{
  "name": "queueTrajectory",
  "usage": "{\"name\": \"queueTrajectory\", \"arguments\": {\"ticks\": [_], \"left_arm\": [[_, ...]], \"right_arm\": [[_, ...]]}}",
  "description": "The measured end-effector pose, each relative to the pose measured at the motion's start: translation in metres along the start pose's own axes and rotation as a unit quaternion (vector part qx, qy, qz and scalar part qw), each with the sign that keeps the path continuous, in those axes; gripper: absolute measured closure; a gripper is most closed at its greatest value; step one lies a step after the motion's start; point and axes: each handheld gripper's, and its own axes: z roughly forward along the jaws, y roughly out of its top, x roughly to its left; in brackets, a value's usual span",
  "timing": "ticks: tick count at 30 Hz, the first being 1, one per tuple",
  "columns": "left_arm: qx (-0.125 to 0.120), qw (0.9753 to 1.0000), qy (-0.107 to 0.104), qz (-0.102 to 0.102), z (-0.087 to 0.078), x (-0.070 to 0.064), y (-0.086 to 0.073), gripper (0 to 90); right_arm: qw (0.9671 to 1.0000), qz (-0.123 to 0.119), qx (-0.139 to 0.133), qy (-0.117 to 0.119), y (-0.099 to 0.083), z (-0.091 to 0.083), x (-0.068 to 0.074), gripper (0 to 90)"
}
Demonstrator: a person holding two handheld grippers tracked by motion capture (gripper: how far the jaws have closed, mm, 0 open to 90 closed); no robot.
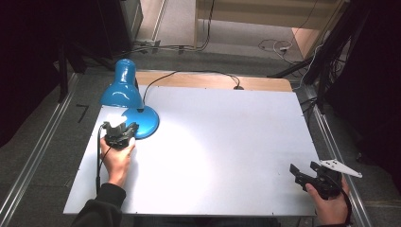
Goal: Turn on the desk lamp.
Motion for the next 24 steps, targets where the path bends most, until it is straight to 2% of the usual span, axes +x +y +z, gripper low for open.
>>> {"name": "queueTrajectory", "arguments": {"ticks": [6, 11, 21, 22, 23, 24], "left_arm": [[-0.009, 0.9999, -0.007, -0.013, -0.006, 0.002, 0.002, 90.0], [-0.004, 0.9998, -0.011, -0.014, -0.012, 0.0, 0.002, 89.4], [-0.001, 0.9999, -0.009, -0.007, -0.025, 0.001, -0.005, 66.6], [-0.001, 0.9999, -0.01, -0.008, -0.026, 0.002, -0.005, 66.6], [-0.002, 0.9999, -0.011, -0.01, -0.028, 0.002, -0.006, 59.5], [-0.003, 0.9998, -0.013, -0.012, -0.029, 0.002, -0.006, 59.5]], "right_arm": [[1.0, 0.0, 0.0, 0.001, 0.0, 0.0, 0.0, 16.8], [1.0, 0.001, -0.001, 0.001, 0.0, -0.001, 0.0, 16.8], [1.0, 0.0, -0.001, 0.002, 0.0, -0.002, 0.0, 16.7], [1.0, 0.0, -0.001, 0.002, 0.0, -0.002, 0.0, 16.7], [1.0, -0.001, -0.002, 0.002, 0.0, -0.002, 0.0, 16.7], [1.0, -0.001, -0.002, 0.002, 0.0, -0.002, 0.0, 16.7]]}}
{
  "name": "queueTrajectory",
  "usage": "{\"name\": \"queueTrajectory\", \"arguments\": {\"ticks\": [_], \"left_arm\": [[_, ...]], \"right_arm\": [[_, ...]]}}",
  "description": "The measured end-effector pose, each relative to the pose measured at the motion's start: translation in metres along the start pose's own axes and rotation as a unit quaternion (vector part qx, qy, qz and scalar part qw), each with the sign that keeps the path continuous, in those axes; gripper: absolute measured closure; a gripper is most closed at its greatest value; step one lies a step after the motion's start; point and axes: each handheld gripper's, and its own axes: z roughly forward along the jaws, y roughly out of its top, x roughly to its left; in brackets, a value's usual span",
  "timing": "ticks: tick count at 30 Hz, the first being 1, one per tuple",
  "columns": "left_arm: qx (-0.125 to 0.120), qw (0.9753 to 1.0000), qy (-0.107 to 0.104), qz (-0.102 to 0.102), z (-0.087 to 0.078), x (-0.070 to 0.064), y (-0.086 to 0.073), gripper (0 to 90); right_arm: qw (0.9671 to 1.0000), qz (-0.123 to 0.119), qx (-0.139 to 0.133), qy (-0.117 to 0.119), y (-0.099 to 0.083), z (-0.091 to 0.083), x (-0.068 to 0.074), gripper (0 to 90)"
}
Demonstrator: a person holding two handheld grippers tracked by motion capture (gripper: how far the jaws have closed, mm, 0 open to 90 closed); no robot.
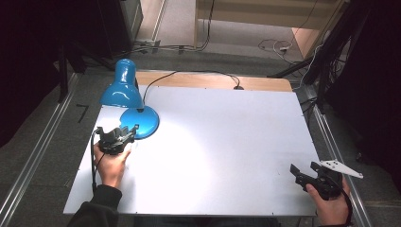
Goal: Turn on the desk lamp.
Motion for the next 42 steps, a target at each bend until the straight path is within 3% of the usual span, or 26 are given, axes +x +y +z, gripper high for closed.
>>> {"name": "queueTrajectory", "arguments": {"ticks": [2, 11, 29, 42], "left_arm": [[-0.002, 1.0, 0.002, -0.002, -0.002, -0.001, 0.0, 50.9], [-0.005, 0.9999, -0.009, 0.003, -0.015, -0.009, -0.006, 40.1], [-0.01, 0.9997, -0.009, 0.021, -0.04, -0.014, -0.02, 35.6], [-0.011, 0.9997, -0.017, 0.016, -0.056, -0.016, -0.029, 31.4]], "right_arm": [[1.0, 0.0, 0.0, 0.0, 0.0, 0.0, 0.0, 16.7], [1.0, 0.001, 0.001, 0.001, 0.0, 0.0, 0.0, 16.7], [1.0, 0.001, 0.003, -0.001, 0.0, 0.001, 0.0, 16.6], [1.0, 0.002, 0.004, -0.003, -0.001, 0.002, 0.0, 16.6]]}}
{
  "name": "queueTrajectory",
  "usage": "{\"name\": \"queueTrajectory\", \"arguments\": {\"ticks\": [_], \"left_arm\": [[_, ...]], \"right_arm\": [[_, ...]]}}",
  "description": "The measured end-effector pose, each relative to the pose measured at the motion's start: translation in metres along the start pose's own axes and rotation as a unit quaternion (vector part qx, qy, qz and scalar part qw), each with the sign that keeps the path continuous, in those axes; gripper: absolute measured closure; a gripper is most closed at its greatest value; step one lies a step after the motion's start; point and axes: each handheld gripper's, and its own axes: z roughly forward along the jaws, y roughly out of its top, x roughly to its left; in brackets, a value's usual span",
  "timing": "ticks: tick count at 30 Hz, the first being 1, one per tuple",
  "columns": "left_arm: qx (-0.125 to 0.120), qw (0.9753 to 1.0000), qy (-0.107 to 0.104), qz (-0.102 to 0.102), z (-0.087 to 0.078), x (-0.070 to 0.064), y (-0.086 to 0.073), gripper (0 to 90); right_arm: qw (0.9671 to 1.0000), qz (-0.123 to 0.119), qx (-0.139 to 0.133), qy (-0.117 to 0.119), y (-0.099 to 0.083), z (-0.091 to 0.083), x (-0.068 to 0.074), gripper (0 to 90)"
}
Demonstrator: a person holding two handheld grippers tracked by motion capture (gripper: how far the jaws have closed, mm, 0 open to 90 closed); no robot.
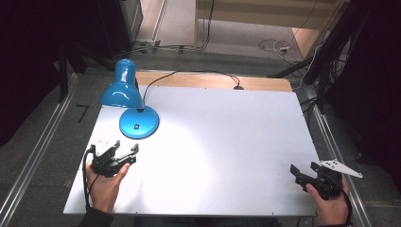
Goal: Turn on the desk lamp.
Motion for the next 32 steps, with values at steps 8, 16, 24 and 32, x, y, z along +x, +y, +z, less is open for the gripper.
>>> {"name": "queueTrajectory", "arguments": {"ticks": [8, 16, 24, 32], "left_arm": [[-0.004, 1.0, -0.005, 0.001, -0.01, 0.0, -0.003, 29.9], [-0.005, 1.0, -0.005, 0.0, -0.016, 0.001, -0.006, 29.9], [-0.001, 1.0, -0.002, -0.001, -0.021, 0.005, -0.009, 29.9], [0.004, 1.0, -0.001, -0.008, -0.023, 0.009, -0.012, 26.4]], "right_arm": [[1.0, -0.001, 0.001, -0.001, 0.0, 0.0, 0.0, 16.6], [1.0, -0.001, 0.002, -0.001, 0.0, 0.0, 0.001, 16.6], [1.0, -0.002, 0.003, -0.002, 0.0, 0.0, 0.001, 16.6], [1.0, -0.003, 0.006, -0.003, 0.0, 0.002, 0.0, 16.5]]}}
